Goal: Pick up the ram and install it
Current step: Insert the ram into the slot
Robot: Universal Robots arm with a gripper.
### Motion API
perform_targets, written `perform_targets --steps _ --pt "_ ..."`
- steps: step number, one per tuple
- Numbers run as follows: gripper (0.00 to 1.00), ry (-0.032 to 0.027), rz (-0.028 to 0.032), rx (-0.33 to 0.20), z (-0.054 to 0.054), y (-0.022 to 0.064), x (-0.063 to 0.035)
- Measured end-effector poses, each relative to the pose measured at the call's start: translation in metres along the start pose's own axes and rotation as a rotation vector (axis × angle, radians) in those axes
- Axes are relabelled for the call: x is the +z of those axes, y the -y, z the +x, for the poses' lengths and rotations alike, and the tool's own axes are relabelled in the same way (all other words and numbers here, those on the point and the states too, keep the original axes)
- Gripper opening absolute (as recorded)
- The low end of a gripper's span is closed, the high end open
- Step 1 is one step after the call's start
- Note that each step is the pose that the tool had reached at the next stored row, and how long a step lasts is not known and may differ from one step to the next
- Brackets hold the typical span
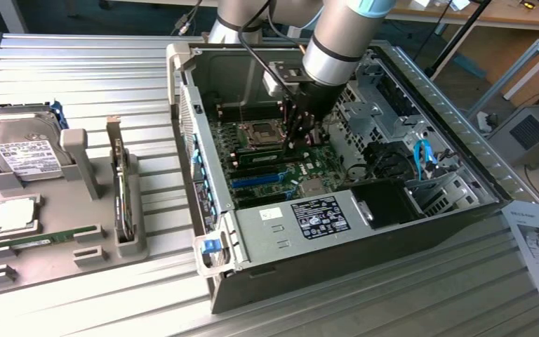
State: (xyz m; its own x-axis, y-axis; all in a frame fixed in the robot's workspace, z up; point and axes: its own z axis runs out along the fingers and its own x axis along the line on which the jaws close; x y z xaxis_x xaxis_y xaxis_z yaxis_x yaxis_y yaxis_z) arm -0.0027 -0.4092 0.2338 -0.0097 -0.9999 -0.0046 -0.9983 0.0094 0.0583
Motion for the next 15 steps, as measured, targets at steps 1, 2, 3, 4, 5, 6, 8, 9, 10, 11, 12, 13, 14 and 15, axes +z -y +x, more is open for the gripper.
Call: perform_targets --steps 1,2,3,4,5,6,8,9,10,11,12,13,14,15 --pt "0.13 0.0000 0.0000 0.000 0.000 0.0000 0.0000" --pt "0.19 0.0000 0.0000 0.000 0.000 0.0000 0.0000" --pt "0.26 0.0000 0.0001 0.000 0.000 0.0000 0.0000" --pt "0.26 0.0000 0.0001 0.000 0.000 0.0000 0.0000" --pt "0.26 0.0000 0.0000 0.000 0.000 0.0000 0.0000" --pt "0.26 0.0000 0.0000 0.000 0.000 0.0000 0.0000" --pt "0.26 0.0001 0.0001 0.000 0.000 0.0000 -0.0003" --pt "0.26 0.0001 0.0001 0.000 0.000 -0.0001 -0.0009" --pt "0.26 0.0000 0.0000 0.000 0.000 -0.0001 -0.0024" --pt "0.26 0.0000 0.0001 0.000 0.000 -0.0003 -0.0043" --pt "0.26 0.0000 0.0000 0.000 0.000 -0.0004 -0.0076" --pt "0.26 0.0000 0.0000 0.000 0.000 -0.0006 -0.0102" --pt "0.26 0.0001 0.0001 0.000 0.000 -0.0007 -0.0127" --pt "0.26 -0.0002 0.0000 0.000 -0.001 -0.0009 -0.0163"
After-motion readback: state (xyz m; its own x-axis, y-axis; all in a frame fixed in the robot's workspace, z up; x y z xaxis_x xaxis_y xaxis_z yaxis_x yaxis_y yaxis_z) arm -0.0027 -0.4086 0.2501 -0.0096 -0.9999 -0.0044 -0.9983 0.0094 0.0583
